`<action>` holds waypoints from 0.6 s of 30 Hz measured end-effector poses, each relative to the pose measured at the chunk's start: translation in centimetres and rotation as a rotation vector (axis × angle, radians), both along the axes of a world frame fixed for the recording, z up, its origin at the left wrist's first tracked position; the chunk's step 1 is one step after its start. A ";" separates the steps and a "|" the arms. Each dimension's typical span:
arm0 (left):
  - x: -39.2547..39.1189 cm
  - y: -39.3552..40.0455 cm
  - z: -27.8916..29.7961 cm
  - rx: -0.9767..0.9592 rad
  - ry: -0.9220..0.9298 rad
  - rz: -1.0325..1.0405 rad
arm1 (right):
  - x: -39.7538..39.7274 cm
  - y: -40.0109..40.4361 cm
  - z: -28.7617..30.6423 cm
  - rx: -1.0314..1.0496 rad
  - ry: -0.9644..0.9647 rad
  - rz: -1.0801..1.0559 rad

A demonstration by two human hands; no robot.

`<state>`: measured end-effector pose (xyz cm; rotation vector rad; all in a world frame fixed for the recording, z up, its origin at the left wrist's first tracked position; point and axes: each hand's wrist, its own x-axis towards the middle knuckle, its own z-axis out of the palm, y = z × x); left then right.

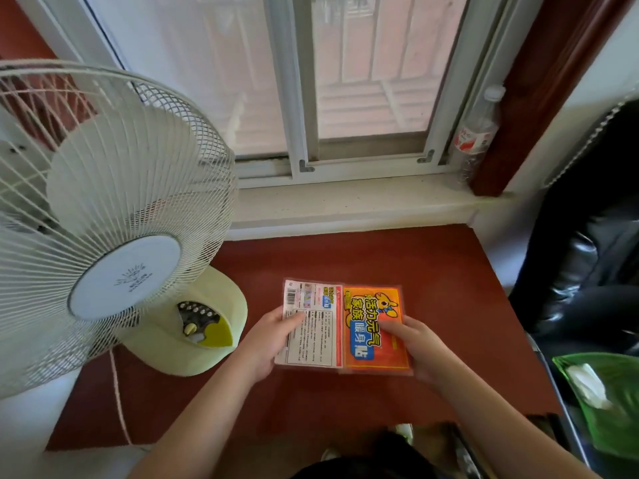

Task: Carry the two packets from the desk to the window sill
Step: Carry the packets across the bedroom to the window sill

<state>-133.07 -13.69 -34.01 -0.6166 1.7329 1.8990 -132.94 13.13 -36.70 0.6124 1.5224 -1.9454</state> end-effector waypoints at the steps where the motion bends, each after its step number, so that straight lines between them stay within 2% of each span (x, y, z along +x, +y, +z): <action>1: -0.2 0.3 0.2 0.008 -0.002 -0.042 | 0.6 0.4 0.1 0.001 0.003 -0.036; 8: -1.0 5.7 1.3 0.028 0.009 -0.323 | 6.0 5.7 1.1 0.028 0.026 -0.360; 18: 0.6 18.9 3.4 -0.007 0.089 -0.688 | 16.4 14.3 3.6 -0.002 0.074 -0.734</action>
